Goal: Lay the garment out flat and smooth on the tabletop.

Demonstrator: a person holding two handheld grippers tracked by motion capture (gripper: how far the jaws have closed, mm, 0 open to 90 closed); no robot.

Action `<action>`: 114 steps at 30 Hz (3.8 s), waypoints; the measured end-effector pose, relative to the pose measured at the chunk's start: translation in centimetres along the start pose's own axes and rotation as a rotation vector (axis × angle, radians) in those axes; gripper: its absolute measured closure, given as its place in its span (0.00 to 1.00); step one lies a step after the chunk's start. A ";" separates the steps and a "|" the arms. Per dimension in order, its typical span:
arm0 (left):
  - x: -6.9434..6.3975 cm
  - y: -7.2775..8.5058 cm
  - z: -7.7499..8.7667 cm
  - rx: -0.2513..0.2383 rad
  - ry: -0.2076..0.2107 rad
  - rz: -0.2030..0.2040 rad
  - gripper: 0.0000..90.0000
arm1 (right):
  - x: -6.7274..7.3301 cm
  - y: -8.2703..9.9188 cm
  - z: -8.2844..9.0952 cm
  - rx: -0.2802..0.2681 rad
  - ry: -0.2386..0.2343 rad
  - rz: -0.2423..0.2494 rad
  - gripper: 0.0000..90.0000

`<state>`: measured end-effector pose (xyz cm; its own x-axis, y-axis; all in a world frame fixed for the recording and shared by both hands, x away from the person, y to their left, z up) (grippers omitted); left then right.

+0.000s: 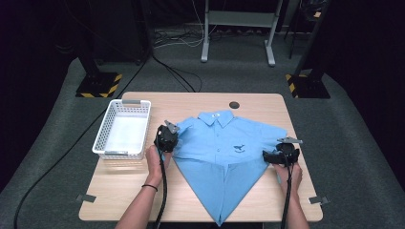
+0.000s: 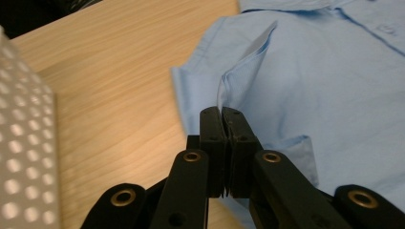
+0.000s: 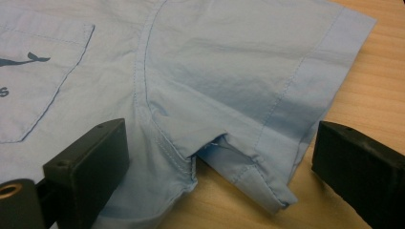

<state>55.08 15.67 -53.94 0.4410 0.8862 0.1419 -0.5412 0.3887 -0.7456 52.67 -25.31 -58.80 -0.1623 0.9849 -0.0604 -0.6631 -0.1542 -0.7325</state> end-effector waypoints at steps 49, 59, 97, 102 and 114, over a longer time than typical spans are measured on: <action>-4.5 1.7 0.6 -0.019 0.177 0.038 0.16 | 0.0 0.0 0.0 0.000 0.000 -0.003 0.05; -3.9 4.2 -1.4 0.056 0.276 0.118 0.09 | 0.0 0.0 0.0 0.000 0.000 -0.003 0.05; -5.5 6.1 0.6 0.047 0.285 0.083 0.00 | 0.0 0.0 0.0 0.000 -0.001 -0.006 0.05; -4.9 6.1 0.2 0.058 0.252 0.065 0.00 | -0.1 0.0 0.0 0.000 0.004 -0.008 0.05; -4.0 5.5 -0.9 0.050 0.216 0.070 0.00 | -0.3 -0.2 -0.4 0.008 0.000 -0.026 0.06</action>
<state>51.06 14.04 -59.18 0.5413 0.8390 -0.0556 -0.6080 0.3449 -0.7151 53.13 -25.56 -58.85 -0.1444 0.9887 -0.0413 -0.6732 -0.1288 -0.7281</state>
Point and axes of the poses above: each handheld gripper's, and its own axes: z roughly backward along the jaws, y roughly out of its underside, x roughly to its left, the point moved 9 cm from there along -z, roughly forward along the jaws, and after that the axes turned 4 degrees about y, right-handed, at the moved point
